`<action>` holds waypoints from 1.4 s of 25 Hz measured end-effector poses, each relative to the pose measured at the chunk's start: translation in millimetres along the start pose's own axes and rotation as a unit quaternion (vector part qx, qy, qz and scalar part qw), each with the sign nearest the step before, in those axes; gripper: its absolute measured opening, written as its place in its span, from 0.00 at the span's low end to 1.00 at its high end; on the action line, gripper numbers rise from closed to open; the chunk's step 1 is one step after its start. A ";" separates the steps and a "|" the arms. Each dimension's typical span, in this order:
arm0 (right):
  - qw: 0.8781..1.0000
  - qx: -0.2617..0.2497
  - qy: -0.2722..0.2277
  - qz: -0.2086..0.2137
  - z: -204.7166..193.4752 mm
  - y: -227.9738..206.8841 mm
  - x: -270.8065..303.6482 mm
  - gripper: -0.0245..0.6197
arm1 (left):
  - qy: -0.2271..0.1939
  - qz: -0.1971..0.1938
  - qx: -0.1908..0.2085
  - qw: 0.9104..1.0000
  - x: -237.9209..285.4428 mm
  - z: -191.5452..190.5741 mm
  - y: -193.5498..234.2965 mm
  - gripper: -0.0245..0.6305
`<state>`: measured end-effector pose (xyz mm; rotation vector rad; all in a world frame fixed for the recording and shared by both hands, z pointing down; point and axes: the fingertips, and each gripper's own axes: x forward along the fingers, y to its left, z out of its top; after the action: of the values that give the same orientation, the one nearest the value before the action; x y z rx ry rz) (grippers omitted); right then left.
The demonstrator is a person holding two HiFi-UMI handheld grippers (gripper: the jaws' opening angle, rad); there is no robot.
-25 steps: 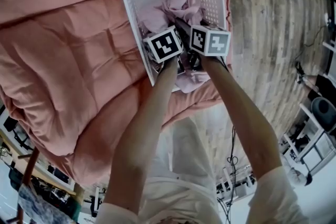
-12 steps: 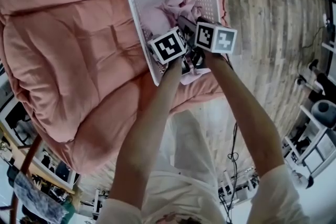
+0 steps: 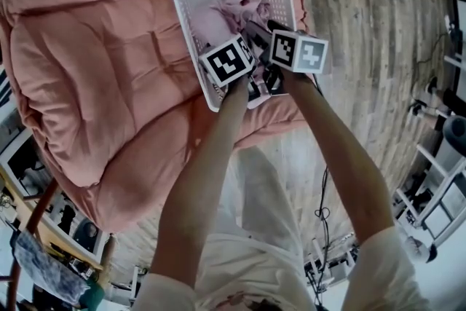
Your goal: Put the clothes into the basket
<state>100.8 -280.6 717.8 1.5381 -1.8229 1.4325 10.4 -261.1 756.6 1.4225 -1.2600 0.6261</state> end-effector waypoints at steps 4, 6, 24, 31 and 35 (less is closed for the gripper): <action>1.000 0.006 0.002 0.001 -1.8 -3.1 -10.2 0.44 | -0.001 -0.005 0.000 1.000 -8.9 0.6 -3.1 0.67; 1.000 0.015 0.002 0.006 -5.0 -5.1 -12.4 0.44 | 0.000 -0.013 -0.002 1.000 -13.5 0.6 -5.2 0.67; 0.999 0.020 -0.017 0.027 -10.8 -6.0 -70.8 0.39 | -0.005 -0.053 0.086 0.995 -71.9 0.2 -19.5 0.60; 1.000 0.001 -0.015 0.015 -21.9 -10.3 -99.6 0.38 | -0.028 -0.051 0.105 0.993 -106.3 2.1 -28.6 0.46; 0.999 -0.014 -0.018 0.022 -25.7 0.2 -117.0 0.37 | -0.044 -0.038 0.117 0.991 -128.6 2.3 -28.2 0.20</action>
<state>132.6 -198.0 637.2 1.5287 -1.9012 1.4017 -2.8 -222.3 631.5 1.7002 -1.2236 0.6824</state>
